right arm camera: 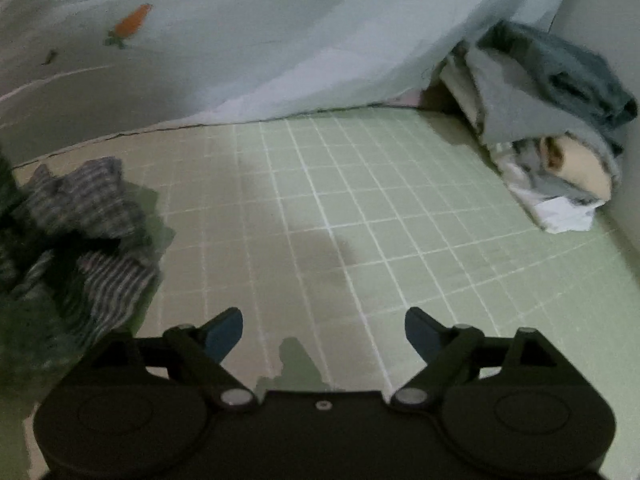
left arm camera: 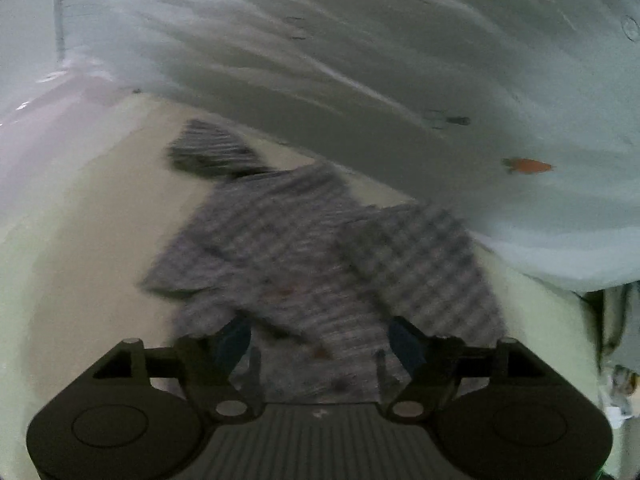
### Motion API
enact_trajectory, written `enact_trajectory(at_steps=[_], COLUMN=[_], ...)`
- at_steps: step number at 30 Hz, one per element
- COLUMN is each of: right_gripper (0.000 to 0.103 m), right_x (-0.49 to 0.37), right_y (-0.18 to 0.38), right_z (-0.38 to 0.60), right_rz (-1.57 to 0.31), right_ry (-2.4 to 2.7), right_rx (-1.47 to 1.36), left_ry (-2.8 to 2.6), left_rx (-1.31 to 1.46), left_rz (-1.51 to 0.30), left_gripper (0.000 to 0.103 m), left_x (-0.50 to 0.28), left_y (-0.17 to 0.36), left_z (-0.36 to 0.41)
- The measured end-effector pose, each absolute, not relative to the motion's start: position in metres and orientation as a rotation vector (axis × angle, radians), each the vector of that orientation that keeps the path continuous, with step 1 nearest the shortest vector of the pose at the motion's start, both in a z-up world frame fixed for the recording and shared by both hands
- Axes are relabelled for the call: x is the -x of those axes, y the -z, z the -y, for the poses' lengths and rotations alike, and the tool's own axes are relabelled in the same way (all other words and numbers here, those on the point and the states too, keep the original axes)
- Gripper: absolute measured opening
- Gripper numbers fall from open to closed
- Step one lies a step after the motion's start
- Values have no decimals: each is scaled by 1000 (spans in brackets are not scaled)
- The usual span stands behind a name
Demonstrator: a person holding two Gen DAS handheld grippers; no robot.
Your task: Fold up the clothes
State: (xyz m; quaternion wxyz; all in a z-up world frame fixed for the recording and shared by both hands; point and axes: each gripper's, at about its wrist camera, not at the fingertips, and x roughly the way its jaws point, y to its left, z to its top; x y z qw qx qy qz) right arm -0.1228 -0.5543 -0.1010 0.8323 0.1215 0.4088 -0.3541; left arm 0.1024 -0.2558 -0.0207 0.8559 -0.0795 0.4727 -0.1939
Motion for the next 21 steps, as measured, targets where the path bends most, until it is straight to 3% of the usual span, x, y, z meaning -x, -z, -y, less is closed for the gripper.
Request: enact_trajectory(at_steps=[5, 11, 12, 14, 16, 21], right_gripper=[89, 89, 89, 89, 89, 88], right_x=[95, 69, 67, 65, 63, 38], right_y=[112, 122, 123, 124, 123, 124], right_z=[571, 581, 581, 579, 576, 570], right_rz=[-875, -866, -864, -863, -859, -845], right_ry=[673, 637, 632, 620, 608, 493], right_rx=[-285, -350, -359, -375, -388, -459], left_ry=[485, 494, 483, 450, 416, 376], left_rx=[192, 120, 96, 56, 80, 219], left_rz=[-997, -1028, -1040, -1068, -1085, -1097], left_gripper=[84, 81, 78, 39, 18, 15], left_x=[-109, -118, -119, -120, -122, -120], left_y=[12, 22, 26, 34, 38, 36], left_z=[301, 347, 353, 357, 346, 297])
